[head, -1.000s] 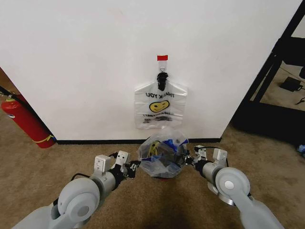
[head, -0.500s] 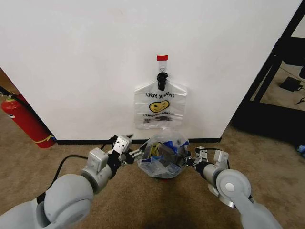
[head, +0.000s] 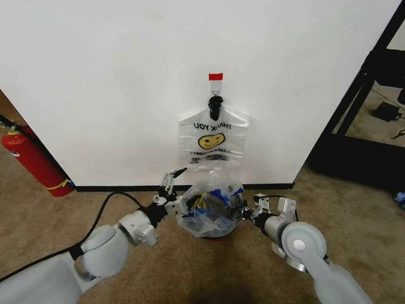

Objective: Pick up the garbage bag from the wall and place it over the trash bin.

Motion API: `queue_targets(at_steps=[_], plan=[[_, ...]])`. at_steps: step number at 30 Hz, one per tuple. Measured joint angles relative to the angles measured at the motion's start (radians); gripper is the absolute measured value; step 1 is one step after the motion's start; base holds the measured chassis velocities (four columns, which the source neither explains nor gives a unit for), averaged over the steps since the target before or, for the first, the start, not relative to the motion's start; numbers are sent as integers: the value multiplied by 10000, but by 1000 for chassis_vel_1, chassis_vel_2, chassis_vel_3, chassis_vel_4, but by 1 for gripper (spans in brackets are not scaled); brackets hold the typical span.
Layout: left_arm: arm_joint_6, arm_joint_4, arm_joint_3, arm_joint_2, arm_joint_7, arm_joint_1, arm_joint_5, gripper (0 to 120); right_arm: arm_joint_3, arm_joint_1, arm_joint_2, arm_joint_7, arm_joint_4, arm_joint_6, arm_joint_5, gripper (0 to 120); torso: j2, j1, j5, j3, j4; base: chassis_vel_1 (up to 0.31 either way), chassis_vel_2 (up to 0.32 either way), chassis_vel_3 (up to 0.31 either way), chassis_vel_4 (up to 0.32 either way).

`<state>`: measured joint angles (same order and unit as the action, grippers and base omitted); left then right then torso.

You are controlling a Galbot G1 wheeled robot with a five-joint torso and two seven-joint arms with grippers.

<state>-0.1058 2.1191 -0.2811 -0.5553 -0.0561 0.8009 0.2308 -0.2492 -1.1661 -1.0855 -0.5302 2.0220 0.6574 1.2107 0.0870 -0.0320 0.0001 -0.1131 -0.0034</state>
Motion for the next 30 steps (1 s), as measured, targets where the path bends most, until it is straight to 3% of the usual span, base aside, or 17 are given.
queue_targets(at_steps=[7, 14, 24, 30], plan=[[617, -607, -929, -494, 143, -469, 1483, 100, -9, -13, -62, -9, -39, 1, -29, 0, 0, 0, -3, 0, 7, 0, 0, 0, 0], [876, -1113, -1645, -1180, 159, -1519, 2170, 100, -2, 13, -47, -30, -74, 2, -44, 0, 0, 0, -1, 0, -1, 0, 0, 0, 0], [1348, -1473, -1771, -890, 189, -1506, 2917, 98, 13, 80, -13, -52, -137, -3, -28, 0, 0, 0, 0, 1, 4, 0, 0, 0, 0], [1458, -1670, -1796, -1143, 222, -1434, 3525, 97, 57, 135, -42, -49, -139, -8, -22, 0, 0, 0, -2, 1, 3, 0, 0, 0, 0]])
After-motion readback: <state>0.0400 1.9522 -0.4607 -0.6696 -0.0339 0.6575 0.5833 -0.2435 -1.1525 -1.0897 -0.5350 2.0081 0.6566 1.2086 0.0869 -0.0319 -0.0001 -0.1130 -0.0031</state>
